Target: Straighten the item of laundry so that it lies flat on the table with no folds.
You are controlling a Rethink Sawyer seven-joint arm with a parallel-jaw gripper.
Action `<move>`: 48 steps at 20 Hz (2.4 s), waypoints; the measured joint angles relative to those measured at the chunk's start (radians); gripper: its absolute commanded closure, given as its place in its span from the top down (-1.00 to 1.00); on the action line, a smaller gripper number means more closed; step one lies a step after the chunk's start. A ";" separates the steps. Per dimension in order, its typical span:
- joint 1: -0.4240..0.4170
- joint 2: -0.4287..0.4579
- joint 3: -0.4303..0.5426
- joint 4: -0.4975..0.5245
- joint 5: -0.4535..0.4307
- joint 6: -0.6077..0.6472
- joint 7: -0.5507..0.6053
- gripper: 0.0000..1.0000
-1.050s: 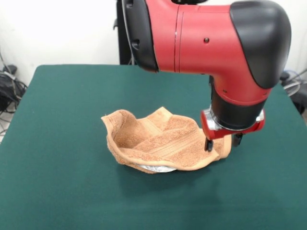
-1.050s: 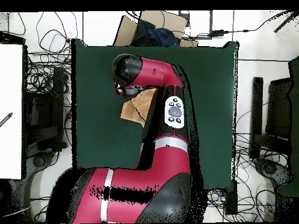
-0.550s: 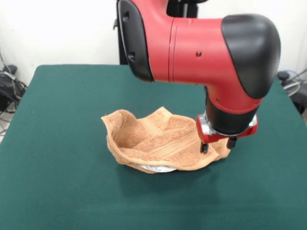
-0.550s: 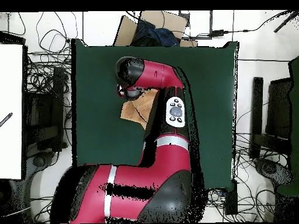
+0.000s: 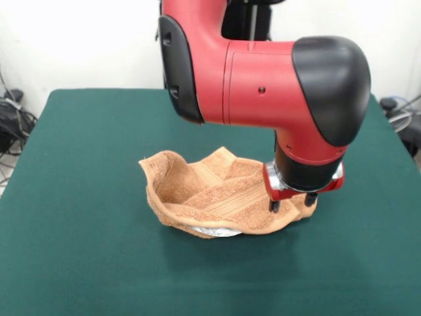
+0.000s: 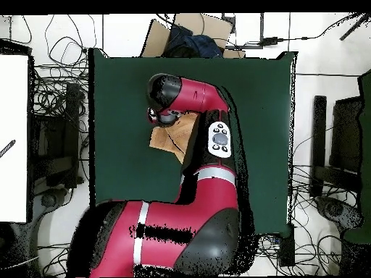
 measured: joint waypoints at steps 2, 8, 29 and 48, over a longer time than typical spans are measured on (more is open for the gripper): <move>-0.001 0.000 0.000 0.000 0.000 0.000 0.000 1.00; -0.001 -0.002 0.000 0.001 0.000 0.000 0.000 -1.00; -0.001 -0.024 0.000 0.005 0.000 0.000 0.000 -1.00; -0.001 -0.025 0.000 0.006 0.000 -0.009 0.000 1.00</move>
